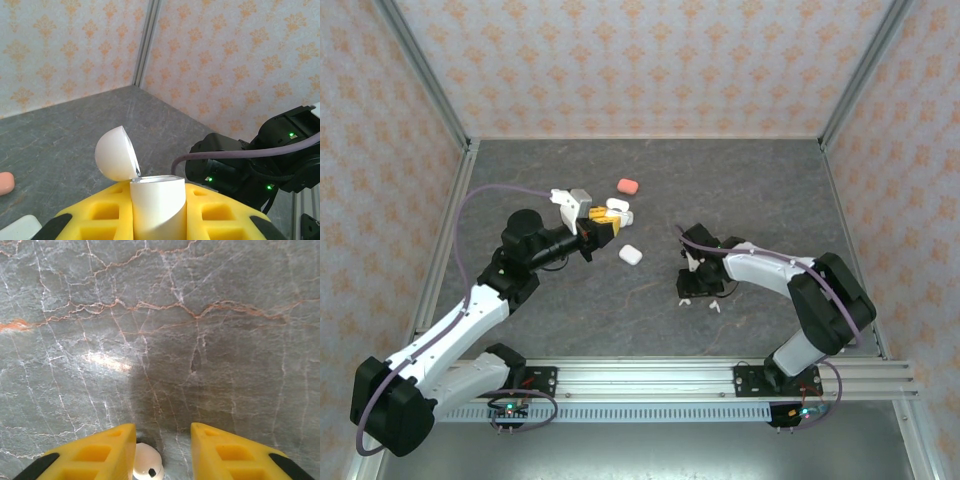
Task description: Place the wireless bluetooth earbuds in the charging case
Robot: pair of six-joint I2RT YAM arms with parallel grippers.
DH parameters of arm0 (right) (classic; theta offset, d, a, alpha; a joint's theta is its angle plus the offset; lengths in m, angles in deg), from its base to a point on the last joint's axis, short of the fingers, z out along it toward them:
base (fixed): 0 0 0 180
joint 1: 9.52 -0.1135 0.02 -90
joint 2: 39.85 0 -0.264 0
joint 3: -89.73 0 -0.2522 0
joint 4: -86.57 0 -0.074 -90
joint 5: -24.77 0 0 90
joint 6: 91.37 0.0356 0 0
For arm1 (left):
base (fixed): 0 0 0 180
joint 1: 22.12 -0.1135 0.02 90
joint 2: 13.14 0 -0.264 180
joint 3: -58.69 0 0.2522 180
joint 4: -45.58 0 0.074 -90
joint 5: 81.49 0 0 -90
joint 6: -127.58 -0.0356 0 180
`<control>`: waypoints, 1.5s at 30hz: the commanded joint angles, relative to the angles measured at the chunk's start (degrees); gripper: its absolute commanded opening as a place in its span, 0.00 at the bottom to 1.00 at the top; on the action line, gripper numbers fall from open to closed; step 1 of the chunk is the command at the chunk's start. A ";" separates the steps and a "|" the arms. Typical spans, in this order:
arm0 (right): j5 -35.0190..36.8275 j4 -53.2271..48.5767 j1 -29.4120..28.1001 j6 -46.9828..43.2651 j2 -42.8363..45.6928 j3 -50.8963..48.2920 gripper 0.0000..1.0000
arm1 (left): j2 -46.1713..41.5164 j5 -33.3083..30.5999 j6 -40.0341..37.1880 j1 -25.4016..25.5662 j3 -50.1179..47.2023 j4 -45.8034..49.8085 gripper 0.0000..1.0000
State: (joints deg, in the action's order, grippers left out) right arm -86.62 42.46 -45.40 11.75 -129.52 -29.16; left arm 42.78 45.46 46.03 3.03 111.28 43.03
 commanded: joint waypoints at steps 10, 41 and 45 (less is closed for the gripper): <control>-3.93 -2.35 -2.92 1.98 1.09 -1.91 0.33 | 0.07 -0.99 -0.98 0.29 0.55 -0.48 0.00; 5.53 2.72 -3.32 -12.88 16.86 24.64 0.21 | -0.64 4.08 -0.06 0.40 -0.71 -4.35 0.00; 4.84 5.52 -5.87 -15.56 17.51 29.05 0.21 | -0.29 5.73 0.25 0.52 -0.55 -5.49 0.00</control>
State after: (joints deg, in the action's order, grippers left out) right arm -81.72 44.86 -49.20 -0.09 -112.75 -2.89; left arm 42.89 48.43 46.20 3.03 111.24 41.43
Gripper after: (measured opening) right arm 0.208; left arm 0.204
